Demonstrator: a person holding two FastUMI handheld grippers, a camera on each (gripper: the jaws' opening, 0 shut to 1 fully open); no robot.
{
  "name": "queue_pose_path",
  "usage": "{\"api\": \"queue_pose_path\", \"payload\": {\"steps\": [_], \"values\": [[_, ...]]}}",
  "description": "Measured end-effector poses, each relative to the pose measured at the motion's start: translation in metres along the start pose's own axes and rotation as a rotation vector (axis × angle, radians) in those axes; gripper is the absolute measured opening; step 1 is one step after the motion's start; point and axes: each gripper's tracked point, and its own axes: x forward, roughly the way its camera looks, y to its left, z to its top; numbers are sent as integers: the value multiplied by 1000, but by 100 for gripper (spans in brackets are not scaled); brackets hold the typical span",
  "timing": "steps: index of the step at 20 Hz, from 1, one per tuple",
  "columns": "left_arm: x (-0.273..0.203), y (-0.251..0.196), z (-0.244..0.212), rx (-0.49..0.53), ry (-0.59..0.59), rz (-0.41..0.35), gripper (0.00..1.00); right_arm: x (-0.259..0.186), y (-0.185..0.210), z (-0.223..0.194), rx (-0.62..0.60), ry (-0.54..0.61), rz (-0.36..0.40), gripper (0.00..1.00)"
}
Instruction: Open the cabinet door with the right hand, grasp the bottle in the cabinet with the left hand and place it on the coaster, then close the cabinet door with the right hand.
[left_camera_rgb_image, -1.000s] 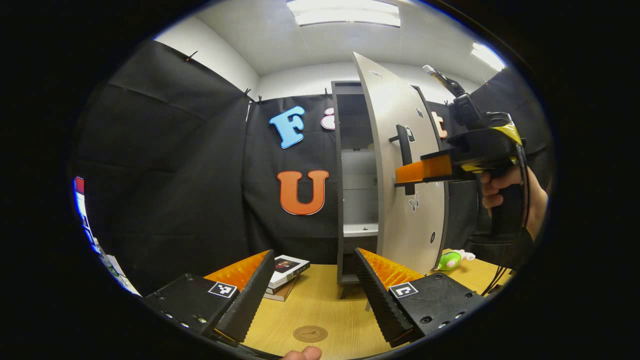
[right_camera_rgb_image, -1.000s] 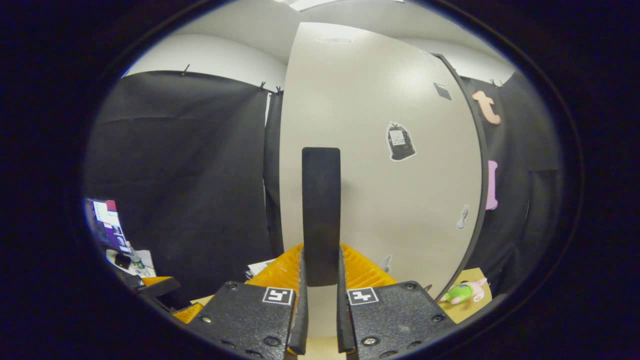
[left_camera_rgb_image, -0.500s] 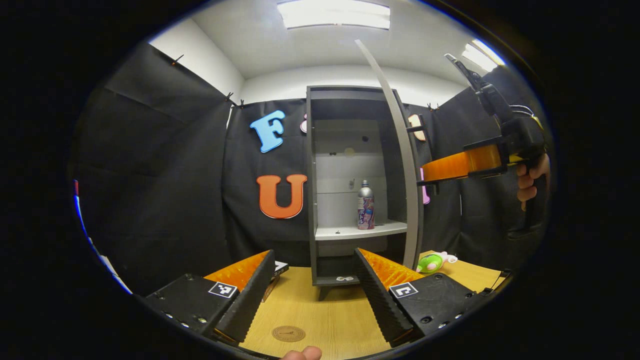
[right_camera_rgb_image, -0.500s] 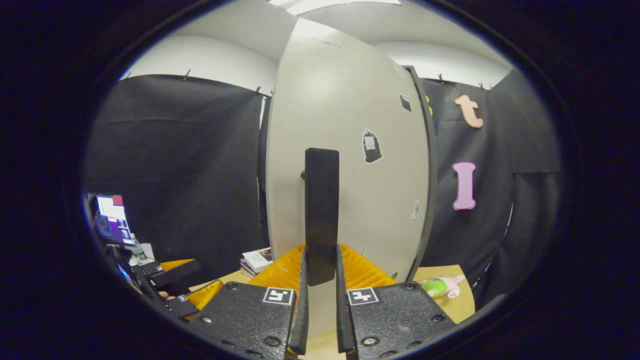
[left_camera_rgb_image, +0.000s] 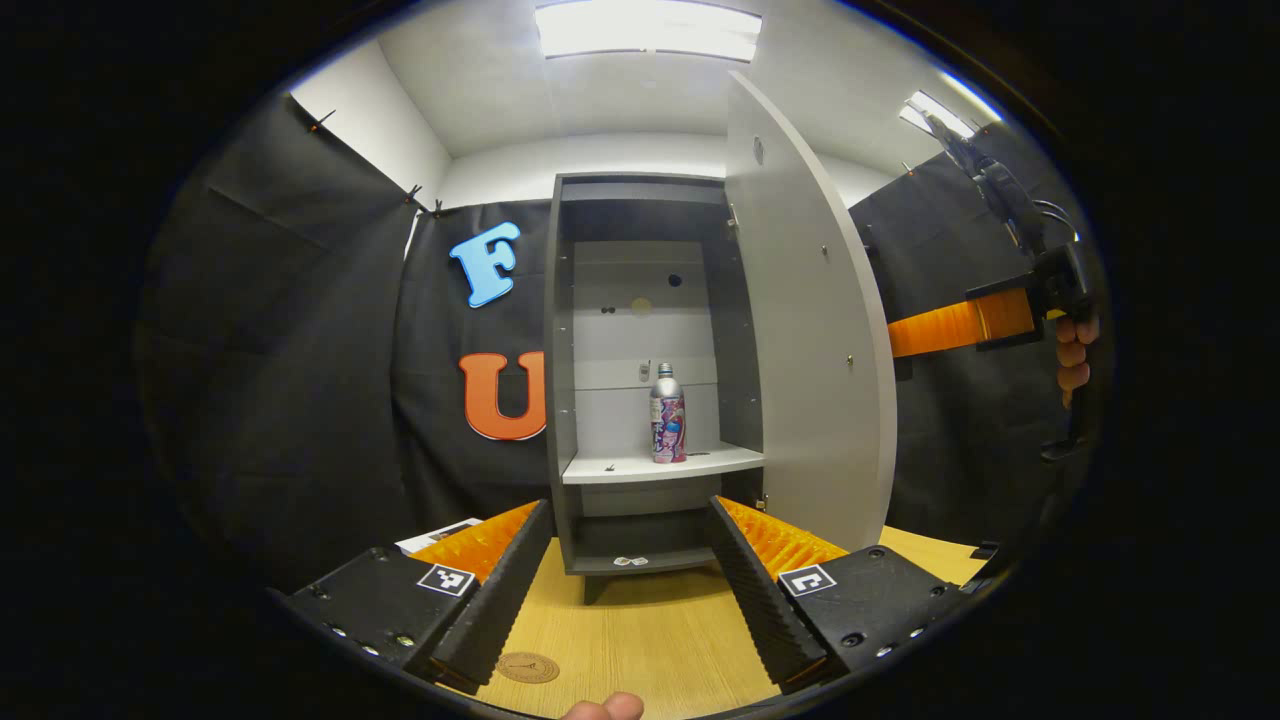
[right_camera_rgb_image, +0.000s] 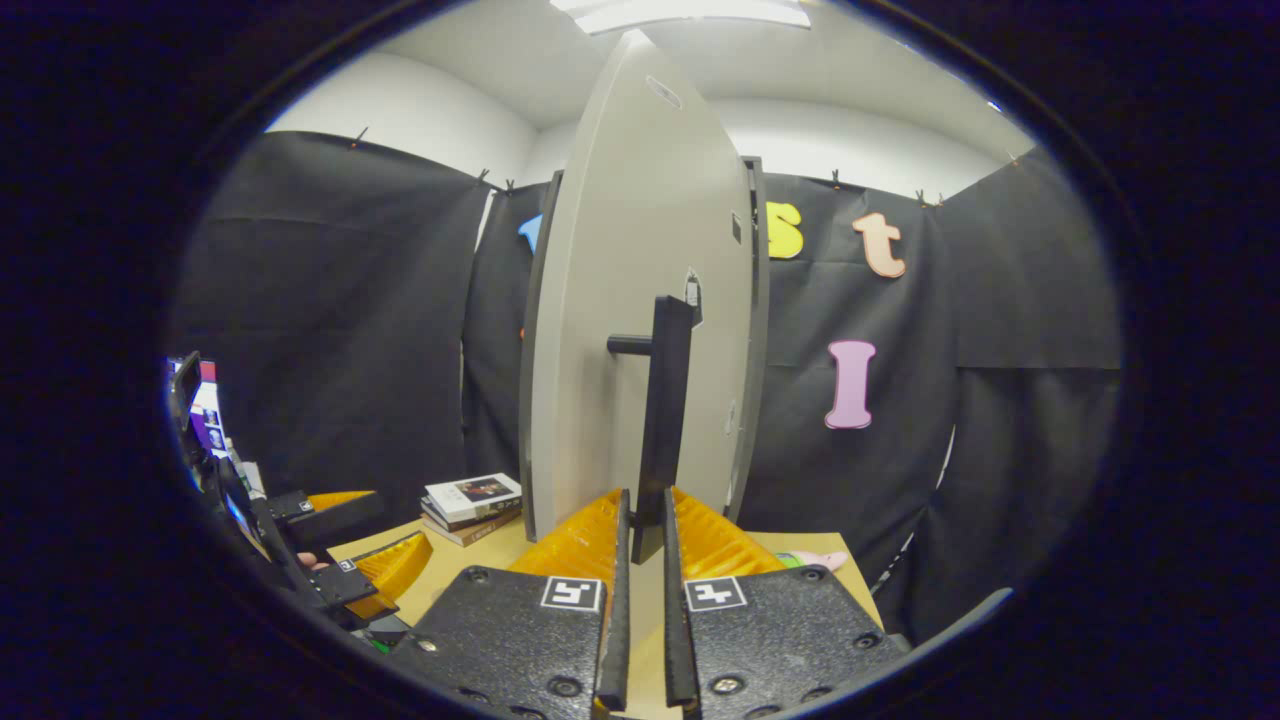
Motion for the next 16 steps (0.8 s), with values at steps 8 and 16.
{"api": "queue_pose_path", "payload": {"steps": [8,16], "values": [[13,-7,0,5,-1,-40,96,-19,-34,-4,77,-18,-55,8],[14,-10,-7,4,20,-47,96,-26,-79,-10,87,-31,-136,8]]}}
